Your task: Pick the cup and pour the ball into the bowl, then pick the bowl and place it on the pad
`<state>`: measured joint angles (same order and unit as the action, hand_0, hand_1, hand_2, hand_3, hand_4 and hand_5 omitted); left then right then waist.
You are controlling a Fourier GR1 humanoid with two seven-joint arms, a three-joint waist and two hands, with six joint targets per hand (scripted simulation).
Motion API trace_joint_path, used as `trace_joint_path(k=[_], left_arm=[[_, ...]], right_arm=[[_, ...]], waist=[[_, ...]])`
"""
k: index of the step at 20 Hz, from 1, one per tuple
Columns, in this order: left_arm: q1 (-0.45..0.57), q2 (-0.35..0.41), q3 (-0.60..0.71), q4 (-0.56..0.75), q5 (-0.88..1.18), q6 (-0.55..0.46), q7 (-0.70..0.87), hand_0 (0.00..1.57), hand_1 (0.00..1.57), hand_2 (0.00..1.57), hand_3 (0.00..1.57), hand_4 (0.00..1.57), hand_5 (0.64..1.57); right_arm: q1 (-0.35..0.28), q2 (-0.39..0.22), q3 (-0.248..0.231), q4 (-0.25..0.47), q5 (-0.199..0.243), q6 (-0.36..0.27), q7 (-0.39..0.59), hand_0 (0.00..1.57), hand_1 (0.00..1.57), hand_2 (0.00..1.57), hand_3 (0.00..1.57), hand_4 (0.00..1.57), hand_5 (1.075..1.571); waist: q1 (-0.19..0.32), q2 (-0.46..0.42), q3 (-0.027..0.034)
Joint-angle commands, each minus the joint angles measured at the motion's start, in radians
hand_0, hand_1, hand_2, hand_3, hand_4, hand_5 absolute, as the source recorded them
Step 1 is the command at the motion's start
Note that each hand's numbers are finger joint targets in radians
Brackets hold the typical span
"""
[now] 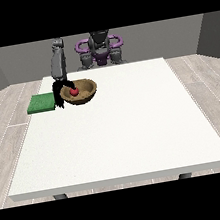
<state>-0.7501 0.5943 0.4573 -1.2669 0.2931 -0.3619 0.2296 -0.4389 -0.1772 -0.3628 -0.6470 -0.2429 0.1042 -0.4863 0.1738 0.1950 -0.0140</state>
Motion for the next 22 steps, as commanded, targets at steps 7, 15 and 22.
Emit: trace_joint_path(k=[7, 15, 22], left_arm=[[-0.001, 0.027, 0.038, -0.014, 0.068, -0.051, -0.016, 0.00, 0.00, 0.00, 0.00, 1.06, 1.528], [-0.002, 0.044, 0.049, 0.037, 0.074, -0.053, -0.001, 0.00, 0.00, 0.00, 0.00, 1.18, 1.525], [0.068, 0.069, 0.084, 0.113, 0.053, -0.059, -0.033, 0.00, 0.00, 0.00, 0.00, 1.20, 1.540]], right_arm=[[0.108, -0.082, -0.007, 0.063, 0.082, -0.229, 0.078, 1.57, 1.57, 1.57, 1.57, 0.91, 1.478], [0.123, -0.165, 0.044, -0.061, 0.119, -0.311, 0.218, 1.57, 1.57, 1.57, 1.27, 1.02, 1.545], [0.083, -0.328, 0.070, -0.157, 0.095, -0.245, 0.458, 1.57, 1.57, 1.57, 0.97, 1.05, 1.557]], waist=[[0.062, 0.099, 0.0109], [0.034, 0.021, 0.0078], [-0.041, -0.049, 0.0082]])
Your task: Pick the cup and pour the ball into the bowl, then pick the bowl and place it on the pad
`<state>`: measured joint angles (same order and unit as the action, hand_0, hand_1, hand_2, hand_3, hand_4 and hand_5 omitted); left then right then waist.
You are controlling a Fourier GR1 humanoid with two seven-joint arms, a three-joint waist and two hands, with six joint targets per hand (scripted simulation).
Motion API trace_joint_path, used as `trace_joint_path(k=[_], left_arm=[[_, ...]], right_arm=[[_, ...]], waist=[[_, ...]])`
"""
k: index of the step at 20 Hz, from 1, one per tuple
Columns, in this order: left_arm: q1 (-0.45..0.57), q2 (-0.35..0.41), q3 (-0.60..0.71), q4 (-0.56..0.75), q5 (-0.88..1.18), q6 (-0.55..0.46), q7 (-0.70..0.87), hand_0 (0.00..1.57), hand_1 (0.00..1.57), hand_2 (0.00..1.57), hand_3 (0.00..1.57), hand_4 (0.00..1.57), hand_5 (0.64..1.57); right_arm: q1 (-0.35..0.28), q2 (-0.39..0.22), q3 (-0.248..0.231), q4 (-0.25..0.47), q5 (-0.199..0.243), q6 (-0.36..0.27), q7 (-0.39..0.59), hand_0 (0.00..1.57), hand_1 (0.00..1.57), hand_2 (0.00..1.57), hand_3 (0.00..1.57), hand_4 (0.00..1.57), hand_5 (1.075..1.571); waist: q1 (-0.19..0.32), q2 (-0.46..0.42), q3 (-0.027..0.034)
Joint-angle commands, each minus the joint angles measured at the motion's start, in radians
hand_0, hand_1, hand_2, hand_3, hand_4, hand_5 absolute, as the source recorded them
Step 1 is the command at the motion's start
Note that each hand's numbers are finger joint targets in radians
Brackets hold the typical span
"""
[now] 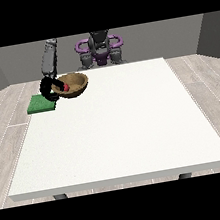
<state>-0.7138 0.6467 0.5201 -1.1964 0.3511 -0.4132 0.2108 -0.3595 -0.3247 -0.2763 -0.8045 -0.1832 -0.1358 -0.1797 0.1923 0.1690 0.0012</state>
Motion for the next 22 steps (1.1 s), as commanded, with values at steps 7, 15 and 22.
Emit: trace_joint_path(k=[7, 15, 22], left_arm=[[0.081, 0.076, 0.061, 0.113, -0.009, -0.042, -0.080, 0.00, 0.00, 0.00, 0.00, 1.20, 1.545], [0.156, 0.071, 0.053, 0.134, -0.039, -0.019, -0.195, 0.00, 0.00, 0.00, 0.00, 1.21, 1.550], [0.162, 0.146, 0.085, 0.185, -0.007, -0.090, -0.251, 0.00, 0.00, 0.00, 0.00, 1.21, 1.553]], right_arm=[[-0.068, -0.388, -0.026, -0.009, 0.030, 0.154, 0.317, 1.57, 1.57, 1.57, 0.55, 1.10, 1.567], [-0.098, -0.358, -0.030, 0.028, 0.050, 0.152, 0.291, 1.57, 1.57, 1.57, 0.38, 1.12, 1.568], [-0.150, -0.359, -0.108, 0.104, -0.011, 0.170, 0.253, 1.57, 1.57, 1.57, 0.45, 1.07, 1.566]], waist=[[-0.123, -0.035, -0.0024], [-0.147, -0.016, -0.0011], [-0.121, 0.055, -0.0006]])
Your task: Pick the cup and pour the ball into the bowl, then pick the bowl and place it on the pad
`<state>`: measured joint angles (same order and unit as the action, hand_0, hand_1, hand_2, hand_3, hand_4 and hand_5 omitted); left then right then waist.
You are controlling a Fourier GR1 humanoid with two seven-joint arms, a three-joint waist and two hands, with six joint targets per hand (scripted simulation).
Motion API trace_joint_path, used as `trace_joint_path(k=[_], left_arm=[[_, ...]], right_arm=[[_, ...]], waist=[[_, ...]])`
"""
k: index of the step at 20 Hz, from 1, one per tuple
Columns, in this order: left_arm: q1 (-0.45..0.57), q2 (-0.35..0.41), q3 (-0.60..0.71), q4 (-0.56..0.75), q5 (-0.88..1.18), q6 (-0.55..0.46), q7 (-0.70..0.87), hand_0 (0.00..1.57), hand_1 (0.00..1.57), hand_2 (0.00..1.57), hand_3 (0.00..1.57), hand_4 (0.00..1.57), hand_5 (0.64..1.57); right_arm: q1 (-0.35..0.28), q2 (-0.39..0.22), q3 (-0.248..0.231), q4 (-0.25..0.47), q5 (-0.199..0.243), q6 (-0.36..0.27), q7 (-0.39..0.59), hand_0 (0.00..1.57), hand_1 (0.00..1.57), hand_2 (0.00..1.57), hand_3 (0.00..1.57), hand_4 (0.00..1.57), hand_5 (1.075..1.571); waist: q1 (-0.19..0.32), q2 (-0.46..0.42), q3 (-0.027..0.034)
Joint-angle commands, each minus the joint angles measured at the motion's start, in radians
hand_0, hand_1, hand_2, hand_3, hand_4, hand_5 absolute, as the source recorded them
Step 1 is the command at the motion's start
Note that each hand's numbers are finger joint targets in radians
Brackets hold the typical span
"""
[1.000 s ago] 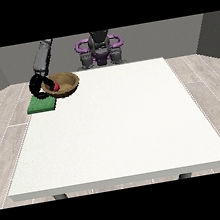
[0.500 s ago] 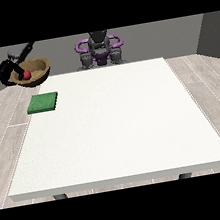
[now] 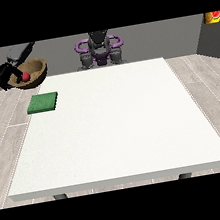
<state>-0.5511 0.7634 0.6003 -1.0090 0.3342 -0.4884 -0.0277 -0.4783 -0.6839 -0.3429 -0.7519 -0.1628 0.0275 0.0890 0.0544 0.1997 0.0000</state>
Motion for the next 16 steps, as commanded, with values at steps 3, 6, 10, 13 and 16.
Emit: trace_joint_path(k=[3, 6, 10, 13, 16], left_arm=[[0.022, 0.005, -0.009, 0.014, 0.003, -0.007, -0.030, 0.00, 0.00, 0.00, 0.00, 1.21, 1.555], [0.011, 0.035, 0.008, 0.073, 0.004, -0.019, -0.075, 0.00, 0.00, 0.00, 0.00, 1.21, 1.555], [-0.016, 0.047, -0.002, 0.030, 0.024, 0.008, -0.011, 0.00, 0.00, 0.00, 0.00, 1.20, 1.558], [0.011, 0.017, -0.024, -0.047, 0.026, 0.017, -0.009, 0.00, 0.00, 0.00, 0.00, 1.19, 1.562], [-0.026, 0.069, -0.002, 0.007, 0.055, -0.001, 0.015, 0.00, 0.00, 0.00, 0.00, 1.19, 1.563]], right_arm=[[-0.015, 0.096, 0.001, 0.045, -0.004, -0.046, -0.035, 1.57, 1.57, 1.57, 0.45, 1.05, 1.569], [-0.039, 0.131, 0.014, 0.026, -0.002, -0.063, -0.036, 1.57, 1.57, 1.57, 0.54, 1.02, 1.571], [-0.075, 0.100, -0.063, 0.111, -0.066, -0.026, -0.052, 1.57, 1.57, 1.57, 0.60, 0.99, 1.571], [-0.039, 0.073, -0.088, 0.196, -0.056, -0.048, -0.085, 1.57, 1.57, 1.57, 1.01, 0.53, 1.568], [-0.092, 0.007, -0.084, 0.175, -0.034, -0.092, -0.039, 1.57, 1.57, 1.57, 1.09, 0.00, 1.550]], waist=[[0.011, 0.006, 0.0001], [-0.005, 0.027, -0.0001], [-0.007, 0.034, 0.0008], [0.027, 0.047, 0.0015], [0.013, 0.043, 0.0005]])
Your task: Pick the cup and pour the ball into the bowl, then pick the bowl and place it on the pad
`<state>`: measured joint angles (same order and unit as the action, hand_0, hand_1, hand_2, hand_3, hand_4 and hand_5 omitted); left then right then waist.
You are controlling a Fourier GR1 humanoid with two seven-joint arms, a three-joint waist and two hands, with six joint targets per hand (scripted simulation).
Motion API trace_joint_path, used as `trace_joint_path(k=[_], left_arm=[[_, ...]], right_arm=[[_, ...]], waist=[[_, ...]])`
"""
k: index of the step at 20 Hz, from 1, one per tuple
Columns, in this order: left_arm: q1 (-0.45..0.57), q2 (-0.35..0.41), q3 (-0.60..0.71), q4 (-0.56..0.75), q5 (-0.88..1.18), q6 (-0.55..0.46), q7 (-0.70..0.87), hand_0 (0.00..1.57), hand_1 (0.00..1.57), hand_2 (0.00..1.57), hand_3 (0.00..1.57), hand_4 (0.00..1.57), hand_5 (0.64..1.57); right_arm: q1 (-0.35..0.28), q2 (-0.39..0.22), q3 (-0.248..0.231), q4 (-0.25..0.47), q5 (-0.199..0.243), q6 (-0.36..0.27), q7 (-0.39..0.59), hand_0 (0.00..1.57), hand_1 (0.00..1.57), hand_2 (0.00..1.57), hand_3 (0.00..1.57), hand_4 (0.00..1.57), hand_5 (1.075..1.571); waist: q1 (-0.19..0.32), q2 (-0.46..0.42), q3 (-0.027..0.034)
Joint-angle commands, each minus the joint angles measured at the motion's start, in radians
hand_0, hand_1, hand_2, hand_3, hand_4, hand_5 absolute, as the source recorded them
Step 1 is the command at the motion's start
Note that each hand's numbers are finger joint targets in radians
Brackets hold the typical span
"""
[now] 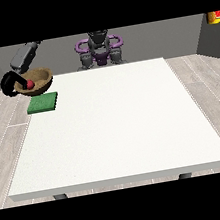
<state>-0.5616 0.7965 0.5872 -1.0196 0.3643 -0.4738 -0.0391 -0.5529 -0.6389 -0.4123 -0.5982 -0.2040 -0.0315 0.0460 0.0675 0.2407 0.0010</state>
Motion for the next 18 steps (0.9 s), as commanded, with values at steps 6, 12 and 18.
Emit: trace_joint_path(k=[6, 12, 18], left_arm=[[0.022, 0.037, 0.011, 0.035, 0.019, -0.029, -0.034, 0.00, 0.00, 0.00, 0.00, 1.19, 1.562], [0.036, 0.009, 0.000, 0.064, 0.000, -0.006, -0.088, 0.00, 0.00, 0.00, 0.00, 1.19, 1.565], [0.007, 0.048, 0.014, 0.012, 0.027, -0.014, -0.092, 0.00, 0.00, 0.00, 0.00, 1.19, 1.569]], right_arm=[[-0.044, -0.035, -0.038, 0.035, -0.009, -0.064, -0.031, 1.46, 1.46, 1.39, 0.80, 0.00, 1.539], [-0.072, 0.078, -0.016, 0.020, -0.009, -0.139, -0.080, 1.43, 1.43, 1.38, 0.67, 0.00, 1.534], [-0.103, -0.042, 0.016, 0.076, 0.038, -0.042, -0.073, 0.19, 0.19, 0.41, 0.79, 0.00, 1.454]], waist=[[0.007, 0.018, -0.0005], [0.007, 0.029, -0.0009], [0.047, 0.112, -0.0001]])
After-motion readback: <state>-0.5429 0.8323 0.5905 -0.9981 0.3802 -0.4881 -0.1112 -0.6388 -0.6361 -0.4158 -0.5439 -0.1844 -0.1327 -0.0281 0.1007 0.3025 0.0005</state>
